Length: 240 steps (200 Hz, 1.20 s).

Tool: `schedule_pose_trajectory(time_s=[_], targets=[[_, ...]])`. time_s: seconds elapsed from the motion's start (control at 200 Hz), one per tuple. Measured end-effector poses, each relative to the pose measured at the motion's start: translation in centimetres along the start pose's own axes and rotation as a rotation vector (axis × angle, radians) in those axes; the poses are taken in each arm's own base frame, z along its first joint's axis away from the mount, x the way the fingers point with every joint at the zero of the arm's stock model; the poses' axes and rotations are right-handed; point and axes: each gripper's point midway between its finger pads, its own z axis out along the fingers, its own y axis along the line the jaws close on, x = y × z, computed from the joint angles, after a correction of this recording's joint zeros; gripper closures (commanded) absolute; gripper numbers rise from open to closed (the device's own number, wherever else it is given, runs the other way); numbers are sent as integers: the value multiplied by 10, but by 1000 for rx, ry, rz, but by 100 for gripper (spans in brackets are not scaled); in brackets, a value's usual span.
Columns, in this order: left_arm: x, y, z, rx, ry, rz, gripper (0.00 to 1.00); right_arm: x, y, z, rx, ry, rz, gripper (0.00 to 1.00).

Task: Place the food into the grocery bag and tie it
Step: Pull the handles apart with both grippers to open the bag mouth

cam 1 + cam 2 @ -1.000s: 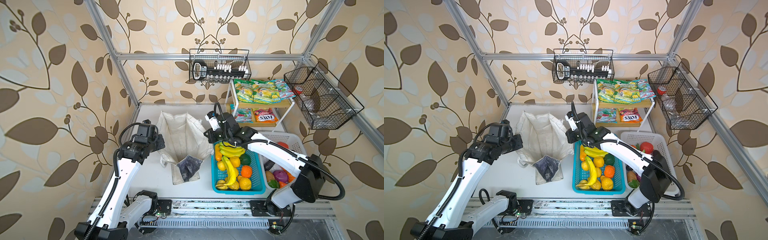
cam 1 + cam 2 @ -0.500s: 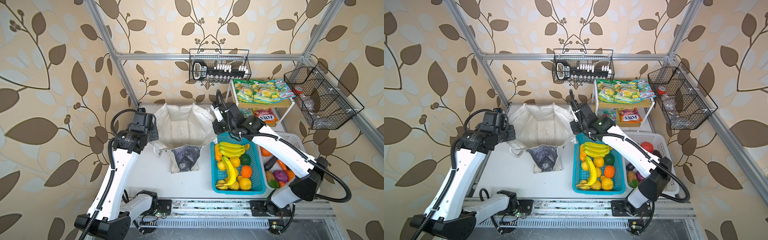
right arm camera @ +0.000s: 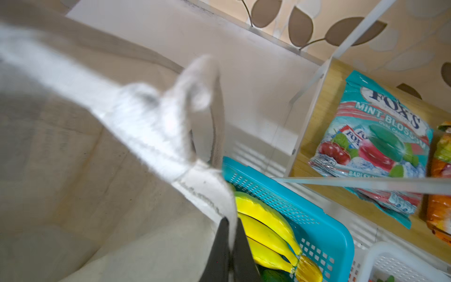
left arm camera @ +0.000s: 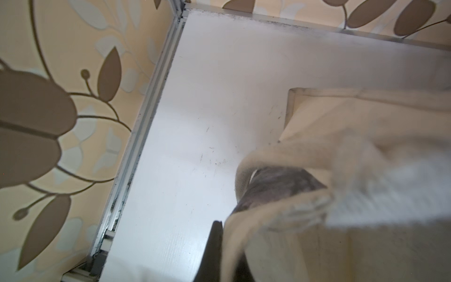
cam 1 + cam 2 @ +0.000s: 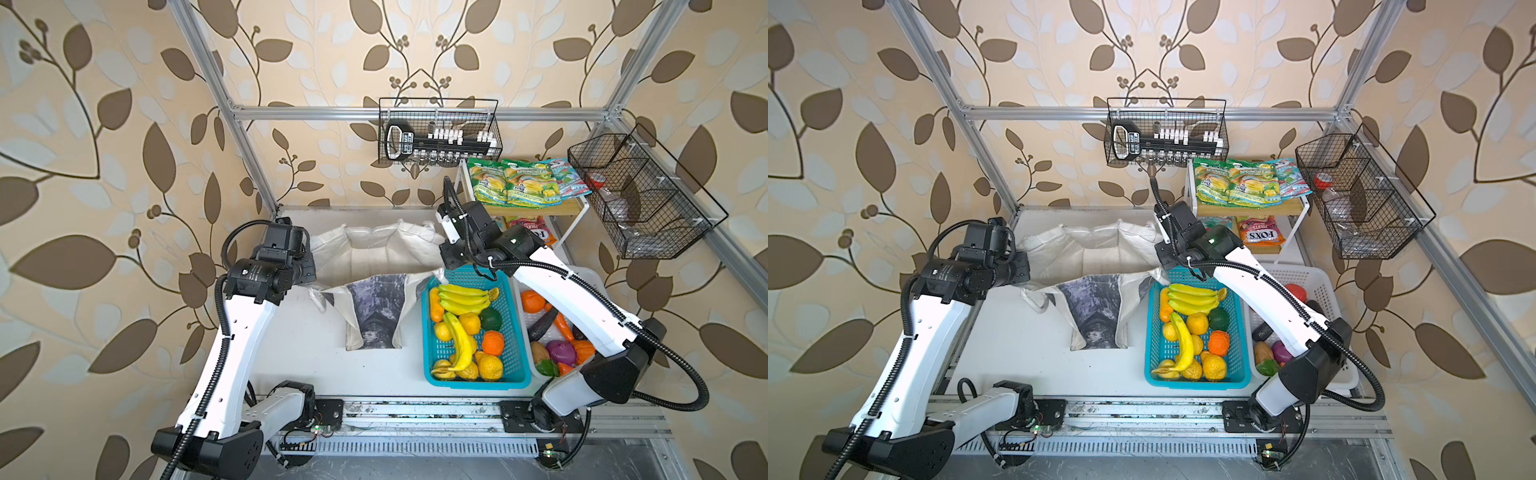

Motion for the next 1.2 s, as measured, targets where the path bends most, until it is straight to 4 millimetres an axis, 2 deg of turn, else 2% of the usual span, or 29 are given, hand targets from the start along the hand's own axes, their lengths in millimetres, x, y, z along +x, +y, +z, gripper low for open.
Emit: schedule_pose_trajectory(time_s=[0.12,0.245,0.345,0.595,0.68,0.745,0.835,0.91,0.985,1.13,1.165,1.2], targets=[[2,-27,-4,164,7,-17,100,-17,27,-9,-43,-43,-32,100],[7,-46,4,258,40,-31,100,-26,44,-5,-66,-51,-32,100],[12,-53,14,284,71,-32,100,-23,53,4,-73,-34,-28,100],[12,-66,24,341,103,-31,100,-21,66,18,-97,-30,1,100],[14,-69,30,356,107,-31,100,-13,67,29,-94,-17,11,100],[19,-70,36,360,114,-31,100,-5,68,36,-91,1,17,94],[25,-70,42,358,127,-30,100,1,69,43,-92,10,28,93],[24,-71,43,360,123,-31,100,1,71,45,-101,3,39,80],[24,-71,44,364,111,-31,100,-1,72,44,-110,-7,47,75],[26,-71,49,365,107,-31,100,-9,71,32,-139,-56,80,55],[26,-71,49,365,106,-31,100,-11,69,27,-147,-71,89,47],[26,-71,49,365,105,-31,100,-14,68,22,-154,-90,101,35]])
